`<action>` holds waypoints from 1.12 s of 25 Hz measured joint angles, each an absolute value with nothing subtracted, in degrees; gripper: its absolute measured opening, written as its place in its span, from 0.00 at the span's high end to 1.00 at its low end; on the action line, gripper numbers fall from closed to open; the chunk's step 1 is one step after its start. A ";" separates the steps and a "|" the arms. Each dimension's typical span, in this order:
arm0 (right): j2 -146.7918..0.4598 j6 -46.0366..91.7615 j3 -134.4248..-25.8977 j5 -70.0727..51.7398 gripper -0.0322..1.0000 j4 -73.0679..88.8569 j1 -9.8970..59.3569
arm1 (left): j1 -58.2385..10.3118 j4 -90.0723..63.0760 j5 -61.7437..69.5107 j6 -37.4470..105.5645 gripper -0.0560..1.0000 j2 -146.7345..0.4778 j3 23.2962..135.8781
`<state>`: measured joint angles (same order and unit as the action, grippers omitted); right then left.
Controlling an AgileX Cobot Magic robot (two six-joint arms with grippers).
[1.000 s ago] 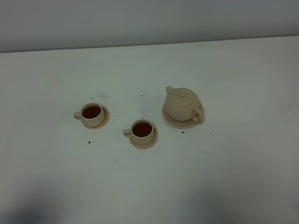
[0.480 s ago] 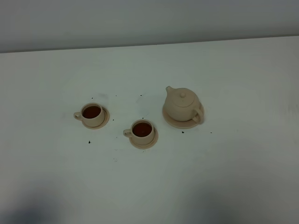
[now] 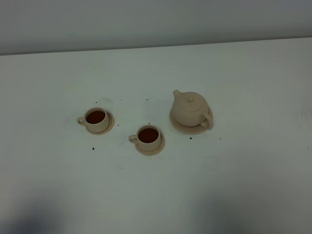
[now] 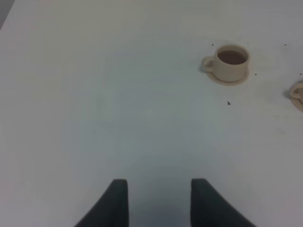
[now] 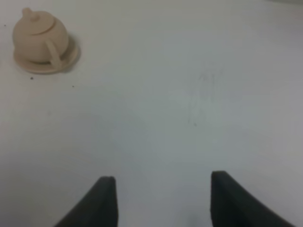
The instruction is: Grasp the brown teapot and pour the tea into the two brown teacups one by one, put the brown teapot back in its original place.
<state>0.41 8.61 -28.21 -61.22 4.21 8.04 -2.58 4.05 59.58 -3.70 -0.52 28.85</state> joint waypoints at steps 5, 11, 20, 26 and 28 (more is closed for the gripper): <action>0.41 8.85 -28.21 -61.22 0.52 4.57 8.04 | -2.58 4.05 59.58 -3.63 0.61 -0.52 28.85; 0.41 8.97 -28.21 -61.22 0.52 4.69 7.88 | -2.58 4.05 59.58 -3.63 0.61 -0.52 28.85; 0.41 8.97 -28.21 -61.22 0.52 4.69 7.88 | -2.58 4.05 59.58 -3.63 0.61 -0.52 28.85; 0.41 8.97 -28.21 -61.22 0.52 4.69 7.88 | -2.58 4.05 59.58 -3.63 0.61 -0.52 28.85; 0.41 8.97 -28.21 -61.22 0.52 4.69 7.88 | -2.58 4.05 59.58 -3.63 0.61 -0.52 28.85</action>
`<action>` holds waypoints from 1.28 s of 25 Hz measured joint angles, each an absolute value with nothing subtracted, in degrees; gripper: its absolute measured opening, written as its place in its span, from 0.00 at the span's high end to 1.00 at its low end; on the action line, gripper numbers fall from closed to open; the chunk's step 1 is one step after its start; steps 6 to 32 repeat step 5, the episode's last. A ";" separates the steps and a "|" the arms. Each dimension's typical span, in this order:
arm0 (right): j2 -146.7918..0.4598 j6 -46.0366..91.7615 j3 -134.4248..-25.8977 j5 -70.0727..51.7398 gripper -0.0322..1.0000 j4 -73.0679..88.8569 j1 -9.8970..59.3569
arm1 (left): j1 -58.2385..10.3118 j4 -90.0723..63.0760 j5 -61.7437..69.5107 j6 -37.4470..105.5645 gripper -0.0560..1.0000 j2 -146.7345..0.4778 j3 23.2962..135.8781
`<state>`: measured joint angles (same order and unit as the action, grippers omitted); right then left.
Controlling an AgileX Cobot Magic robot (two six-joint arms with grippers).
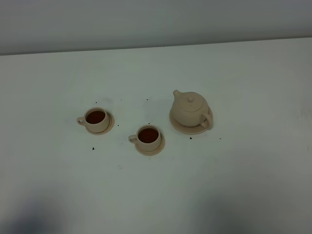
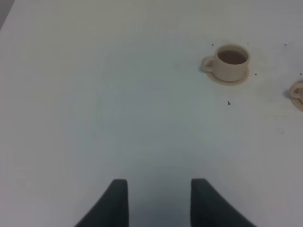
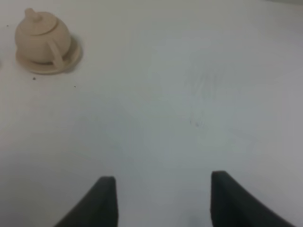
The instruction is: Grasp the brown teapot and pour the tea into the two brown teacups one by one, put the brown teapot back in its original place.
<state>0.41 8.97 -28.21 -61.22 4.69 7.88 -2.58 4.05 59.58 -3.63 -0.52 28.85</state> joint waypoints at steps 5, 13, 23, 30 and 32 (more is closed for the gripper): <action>0.41 8.97 -28.21 -61.22 0.52 4.69 7.88 | -2.58 4.05 59.58 -3.63 0.61 -0.52 28.85; 0.41 8.97 -28.21 -61.22 0.52 4.69 7.88 | -2.58 4.05 59.58 -3.63 0.61 -0.52 28.85; 0.41 8.97 -28.21 -61.22 0.52 4.69 7.88 | -2.58 4.05 59.58 -3.63 0.61 -0.52 28.85; 0.41 8.97 -28.21 -61.22 0.52 4.69 7.88 | -2.58 4.05 59.58 -3.63 0.61 -0.52 28.85; 0.41 8.97 -28.21 -61.22 0.52 4.69 7.88 | -2.58 4.05 59.58 -3.63 0.61 -0.52 28.85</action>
